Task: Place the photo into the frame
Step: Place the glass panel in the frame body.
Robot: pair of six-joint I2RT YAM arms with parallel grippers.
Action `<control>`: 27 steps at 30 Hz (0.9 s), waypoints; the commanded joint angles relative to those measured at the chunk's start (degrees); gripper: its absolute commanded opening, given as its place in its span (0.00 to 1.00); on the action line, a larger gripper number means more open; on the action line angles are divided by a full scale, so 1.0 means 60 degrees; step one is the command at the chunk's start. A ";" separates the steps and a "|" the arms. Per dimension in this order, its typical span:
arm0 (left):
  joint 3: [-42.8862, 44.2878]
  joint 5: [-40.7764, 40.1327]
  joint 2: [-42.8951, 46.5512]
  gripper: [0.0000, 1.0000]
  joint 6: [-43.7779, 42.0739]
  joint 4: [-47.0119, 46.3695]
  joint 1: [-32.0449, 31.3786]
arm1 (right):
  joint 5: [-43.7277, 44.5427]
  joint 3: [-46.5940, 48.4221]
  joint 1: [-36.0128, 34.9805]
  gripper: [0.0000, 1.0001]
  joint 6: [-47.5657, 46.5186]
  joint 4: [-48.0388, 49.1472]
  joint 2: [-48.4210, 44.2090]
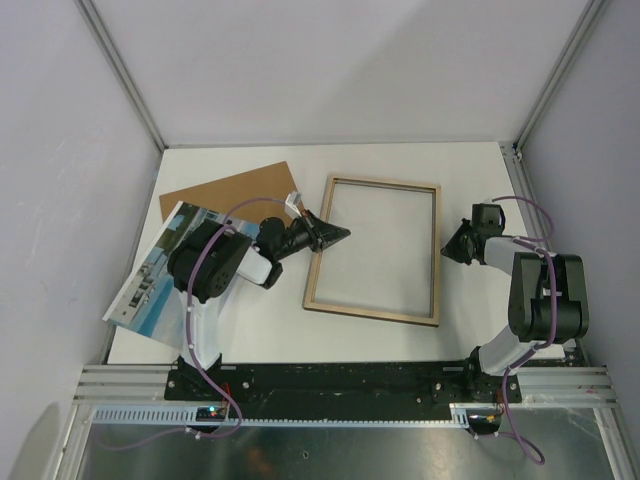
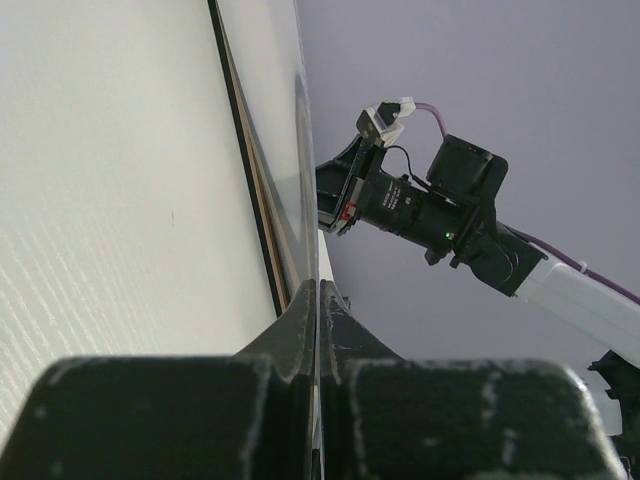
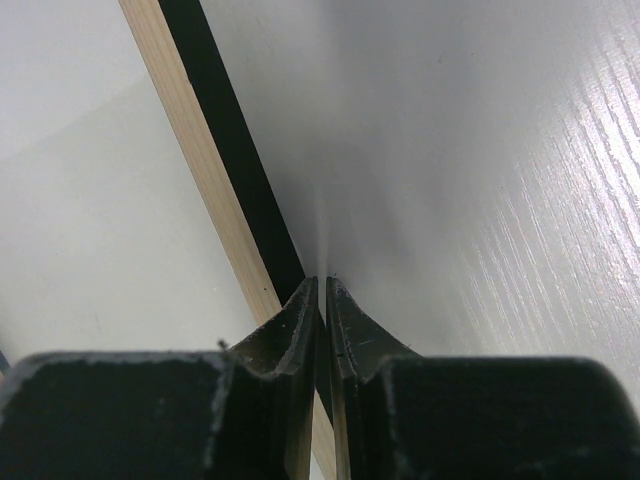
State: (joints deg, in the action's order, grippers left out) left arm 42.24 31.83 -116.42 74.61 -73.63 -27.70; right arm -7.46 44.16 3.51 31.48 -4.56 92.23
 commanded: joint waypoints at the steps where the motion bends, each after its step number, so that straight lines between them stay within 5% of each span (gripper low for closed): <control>1: 0.0452 -0.0092 -0.0116 0.00 -0.0085 -0.0935 0.0068 | 0.0058 -0.0103 -0.0057 0.13 -0.0194 -0.0641 0.0357; 27: 0.0811 -0.0001 -0.0428 0.00 -0.0077 -0.0915 0.0189 | 0.0054 -0.0100 -0.0079 0.14 -0.0221 -0.0671 0.0324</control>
State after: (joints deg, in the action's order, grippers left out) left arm 44.99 31.90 -118.41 74.61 -73.63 -26.96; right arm -7.88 44.16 3.49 31.46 -4.36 92.31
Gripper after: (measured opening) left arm 0.006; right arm 0.131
